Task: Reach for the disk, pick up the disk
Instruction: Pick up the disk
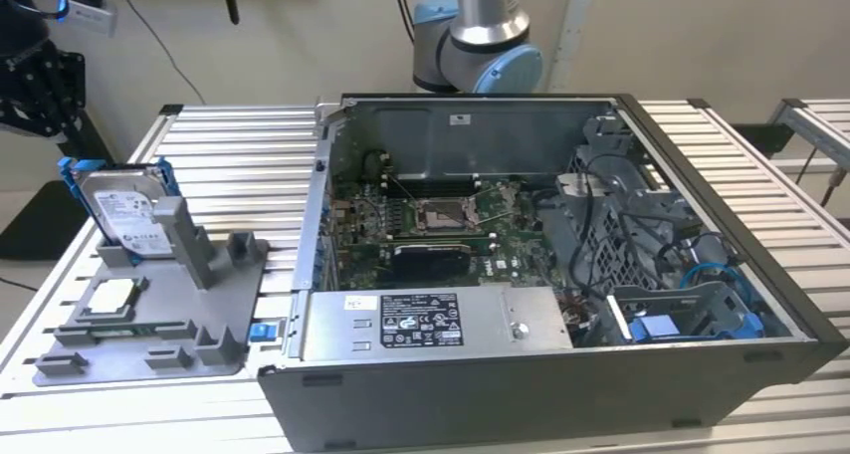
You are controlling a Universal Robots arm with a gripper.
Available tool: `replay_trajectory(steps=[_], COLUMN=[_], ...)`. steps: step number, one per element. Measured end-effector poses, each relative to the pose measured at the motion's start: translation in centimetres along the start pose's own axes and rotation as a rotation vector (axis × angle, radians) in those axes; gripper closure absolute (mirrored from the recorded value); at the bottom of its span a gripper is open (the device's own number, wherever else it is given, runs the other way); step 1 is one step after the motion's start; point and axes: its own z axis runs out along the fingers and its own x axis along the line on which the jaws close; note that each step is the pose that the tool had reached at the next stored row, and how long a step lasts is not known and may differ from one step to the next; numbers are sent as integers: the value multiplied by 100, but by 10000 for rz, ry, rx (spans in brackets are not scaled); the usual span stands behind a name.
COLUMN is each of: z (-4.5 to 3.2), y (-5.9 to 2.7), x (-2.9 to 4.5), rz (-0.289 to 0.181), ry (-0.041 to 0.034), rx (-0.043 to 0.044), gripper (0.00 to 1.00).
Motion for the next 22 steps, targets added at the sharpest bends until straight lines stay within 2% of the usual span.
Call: replay_trajectory(steps=[4,5,22], z=[0,0,4], y=[0,0,-1], x=[0,0,0], rz=[0,0,-8], ry=[1,1,1], rx=[-1,-1,-2], gripper=[100,0,0])
